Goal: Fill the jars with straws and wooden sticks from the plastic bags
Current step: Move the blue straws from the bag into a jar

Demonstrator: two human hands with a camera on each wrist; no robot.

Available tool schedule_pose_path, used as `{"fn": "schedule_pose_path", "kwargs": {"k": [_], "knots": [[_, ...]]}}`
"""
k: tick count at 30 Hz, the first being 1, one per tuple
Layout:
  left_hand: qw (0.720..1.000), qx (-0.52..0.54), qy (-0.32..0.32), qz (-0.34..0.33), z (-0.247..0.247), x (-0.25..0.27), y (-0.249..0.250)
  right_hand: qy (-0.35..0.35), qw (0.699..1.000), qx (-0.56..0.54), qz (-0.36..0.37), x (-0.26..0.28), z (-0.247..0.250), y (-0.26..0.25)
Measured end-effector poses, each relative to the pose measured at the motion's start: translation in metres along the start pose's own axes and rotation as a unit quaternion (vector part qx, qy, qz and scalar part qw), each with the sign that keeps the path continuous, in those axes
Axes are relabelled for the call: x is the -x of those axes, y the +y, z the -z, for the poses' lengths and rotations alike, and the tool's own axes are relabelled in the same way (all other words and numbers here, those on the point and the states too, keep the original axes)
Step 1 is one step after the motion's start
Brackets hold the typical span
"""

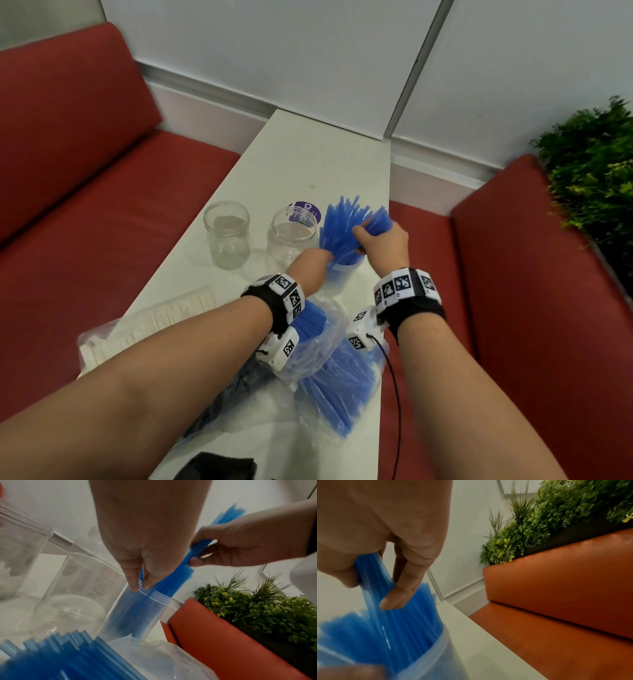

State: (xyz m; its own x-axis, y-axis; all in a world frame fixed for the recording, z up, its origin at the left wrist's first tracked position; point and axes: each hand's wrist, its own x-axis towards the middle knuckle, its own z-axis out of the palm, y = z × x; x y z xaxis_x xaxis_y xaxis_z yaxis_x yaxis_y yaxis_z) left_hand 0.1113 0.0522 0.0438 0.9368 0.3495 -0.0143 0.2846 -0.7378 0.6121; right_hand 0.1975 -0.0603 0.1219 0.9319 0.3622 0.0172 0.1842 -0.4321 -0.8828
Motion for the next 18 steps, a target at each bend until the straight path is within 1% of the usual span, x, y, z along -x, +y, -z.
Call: {"fn": "schedule_pose_path", "kwargs": {"k": [2, 4, 8, 12, 16, 18], "knots": [[1.0, -0.004, -0.006, 0.002, 0.002, -0.002, 0.0, 0.014, 0.999, -0.018, -0.032, 0.002, -0.008, 0.007], [1.0, -0.003, -0.008, 0.008, 0.003, -0.003, 0.001, 0.039, 0.998, -0.028, -0.039, 0.0, -0.009, 0.008], [1.0, 0.007, -0.008, 0.023, 0.004, -0.004, 0.002, 0.12, 0.991, -0.044, -0.031, -0.014, 0.002, -0.004], [0.999, 0.023, -0.013, 0.039, 0.006, -0.006, 0.004, 0.197, 0.978, -0.064, -0.015, -0.028, 0.016, -0.015], [0.999, 0.022, -0.014, 0.045, 0.008, -0.006, 0.006, 0.246, 0.968, -0.046, -0.011, -0.037, 0.022, -0.015], [0.999, 0.025, -0.011, 0.047, 0.009, -0.006, 0.007, 0.263, 0.963, -0.058, -0.009, -0.038, 0.023, -0.014]]}}
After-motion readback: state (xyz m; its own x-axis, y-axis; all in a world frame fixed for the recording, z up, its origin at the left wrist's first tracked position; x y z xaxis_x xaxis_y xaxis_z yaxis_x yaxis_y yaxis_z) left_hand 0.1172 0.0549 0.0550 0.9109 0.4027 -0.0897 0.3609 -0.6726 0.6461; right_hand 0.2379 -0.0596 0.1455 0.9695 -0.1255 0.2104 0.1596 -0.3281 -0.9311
